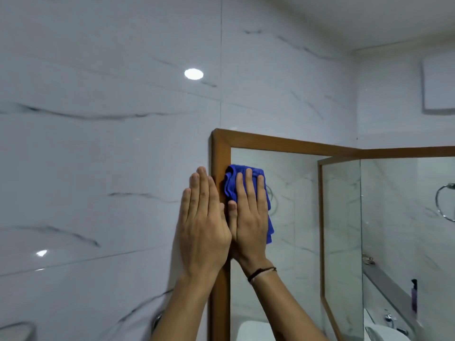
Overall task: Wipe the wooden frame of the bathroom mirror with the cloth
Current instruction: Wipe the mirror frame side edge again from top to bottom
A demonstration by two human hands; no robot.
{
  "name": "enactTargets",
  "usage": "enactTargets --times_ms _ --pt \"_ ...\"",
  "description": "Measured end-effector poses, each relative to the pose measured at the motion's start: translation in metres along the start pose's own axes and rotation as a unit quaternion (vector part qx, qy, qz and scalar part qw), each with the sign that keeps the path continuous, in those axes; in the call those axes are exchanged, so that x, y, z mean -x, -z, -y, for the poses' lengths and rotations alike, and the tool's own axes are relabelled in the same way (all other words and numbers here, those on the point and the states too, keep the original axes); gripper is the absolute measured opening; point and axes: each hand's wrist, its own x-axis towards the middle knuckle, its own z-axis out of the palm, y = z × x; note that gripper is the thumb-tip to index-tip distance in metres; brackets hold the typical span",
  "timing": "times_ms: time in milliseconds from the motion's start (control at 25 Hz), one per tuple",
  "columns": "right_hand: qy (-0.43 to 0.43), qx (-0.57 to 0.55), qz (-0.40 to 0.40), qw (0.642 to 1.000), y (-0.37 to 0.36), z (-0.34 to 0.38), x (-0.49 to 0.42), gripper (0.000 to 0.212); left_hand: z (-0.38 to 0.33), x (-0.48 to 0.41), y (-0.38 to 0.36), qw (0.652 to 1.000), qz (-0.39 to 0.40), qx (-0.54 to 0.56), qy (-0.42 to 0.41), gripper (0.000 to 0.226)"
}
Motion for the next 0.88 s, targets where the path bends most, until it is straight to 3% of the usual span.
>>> enactTargets --times_ms 240,360,400,520,560,680,720,840,880 --pt "0.019 -0.017 -0.006 1.000 0.006 -0.010 -0.048 0.060 0.015 -0.014 -0.010 0.998 -0.047 -0.028 -0.044 0.061" --pt "-0.211 -0.070 -0.084 0.971 0.011 -0.020 -0.062 0.061 0.019 -0.008 -0.015 0.997 -0.048 -0.026 -0.062 0.061" --pt "-0.234 -0.086 -0.088 0.964 0.005 -0.006 -0.066 0.062 0.021 -0.008 -0.016 0.996 -0.048 -0.032 -0.062 0.061" --pt "-0.025 -0.069 -0.034 0.997 -0.006 0.011 -0.044 0.059 0.021 -0.007 -0.020 0.995 -0.062 -0.041 -0.060 0.059" --pt "0.001 -0.068 -0.022 0.997 -0.001 -0.001 -0.044 0.058 0.021 -0.006 -0.021 0.996 -0.061 -0.035 -0.060 0.059" --pt "-0.197 -0.104 -0.075 0.972 0.013 -0.017 -0.062 0.060 0.025 -0.006 -0.019 0.996 -0.054 -0.024 -0.064 0.059" --pt "-0.203 -0.109 -0.080 0.970 0.010 -0.005 -0.062 0.059 0.026 -0.006 -0.020 0.996 -0.054 -0.027 -0.067 0.060" --pt "0.027 -0.093 -0.021 0.995 -0.008 0.005 -0.040 0.059 0.027 -0.005 -0.027 0.993 -0.072 -0.040 -0.088 0.060" --pt "0.039 -0.091 -0.014 0.995 -0.005 -0.007 -0.041 0.059 0.028 -0.005 -0.027 0.993 -0.072 -0.041 -0.089 0.060"
